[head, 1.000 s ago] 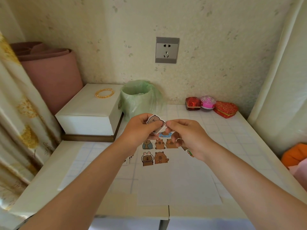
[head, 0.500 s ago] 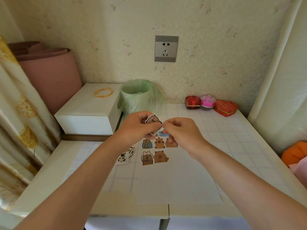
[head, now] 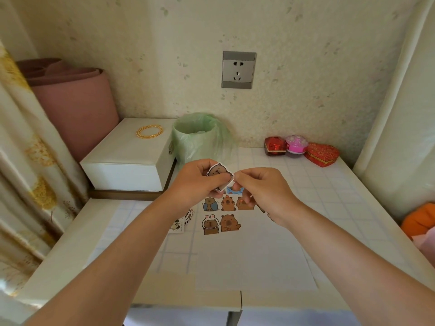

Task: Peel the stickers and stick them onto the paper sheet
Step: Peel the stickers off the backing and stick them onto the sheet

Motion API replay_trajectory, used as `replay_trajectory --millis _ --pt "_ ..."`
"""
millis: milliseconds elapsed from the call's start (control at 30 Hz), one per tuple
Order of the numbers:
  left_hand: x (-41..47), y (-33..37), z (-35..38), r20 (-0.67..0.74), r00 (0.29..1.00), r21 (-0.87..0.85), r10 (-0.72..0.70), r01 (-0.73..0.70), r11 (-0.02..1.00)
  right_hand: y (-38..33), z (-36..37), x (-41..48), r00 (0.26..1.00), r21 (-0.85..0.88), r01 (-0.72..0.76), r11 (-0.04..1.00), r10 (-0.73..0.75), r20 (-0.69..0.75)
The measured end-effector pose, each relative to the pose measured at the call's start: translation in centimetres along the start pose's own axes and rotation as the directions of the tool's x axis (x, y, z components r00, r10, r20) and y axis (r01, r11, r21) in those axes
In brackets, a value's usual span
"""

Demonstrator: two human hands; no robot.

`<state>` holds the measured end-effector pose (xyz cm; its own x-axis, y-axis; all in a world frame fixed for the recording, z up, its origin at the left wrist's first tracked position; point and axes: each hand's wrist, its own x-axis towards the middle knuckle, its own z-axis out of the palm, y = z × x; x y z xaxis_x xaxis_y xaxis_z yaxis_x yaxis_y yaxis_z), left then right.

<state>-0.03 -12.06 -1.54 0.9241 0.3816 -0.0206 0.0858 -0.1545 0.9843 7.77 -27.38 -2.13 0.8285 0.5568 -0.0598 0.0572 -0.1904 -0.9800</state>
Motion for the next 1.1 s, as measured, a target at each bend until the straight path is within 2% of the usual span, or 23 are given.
replay_trajectory --millis 100,467,733,767,833,900,967,1100 --pt "0.0 0.1 -0.2 -0.003 1.000 -0.036 -0.005 0.005 0.999 -0.2 -0.2 -0.1 0.999 0.113 -0.033 0.993 0.029 0.036" --pt "-0.2 0.2 0.3 0.003 1.000 0.013 0.031 -0.031 0.999 -0.3 0.4 -0.4 0.999 -0.043 0.005 0.999 -0.006 -0.031" --pt "-0.1 0.0 0.7 -0.069 0.998 -0.030 0.013 -0.015 0.999 -0.4 0.4 -0.5 0.999 0.004 -0.002 1.000 0.002 -0.047" --pt "-0.1 -0.3 0.8 -0.120 0.992 0.013 0.036 -0.035 0.999 -0.4 0.4 -0.5 0.998 -0.008 0.006 1.000 -0.007 -0.055" --pt "-0.2 -0.7 1.1 -0.233 0.955 0.269 0.185 -0.119 0.956 -0.2 0.5 -0.4 0.996 -0.027 0.025 0.999 -0.027 -0.081" --pt "-0.4 -0.7 1.1 -0.253 0.910 0.426 0.329 -0.200 0.882 0.0 0.6 -0.3 0.993 -0.047 0.048 0.998 -0.052 -0.106" --pt "-0.4 -0.6 1.1 -0.197 0.927 0.394 0.318 -0.223 0.892 0.2 0.7 -0.1 0.987 -0.097 0.089 0.991 -0.101 -0.126" --pt "-0.4 -0.8 1.3 -0.111 0.966 0.387 0.235 -0.176 0.905 0.7 0.8 0.1 0.961 -0.258 0.186 0.948 -0.230 -0.154"
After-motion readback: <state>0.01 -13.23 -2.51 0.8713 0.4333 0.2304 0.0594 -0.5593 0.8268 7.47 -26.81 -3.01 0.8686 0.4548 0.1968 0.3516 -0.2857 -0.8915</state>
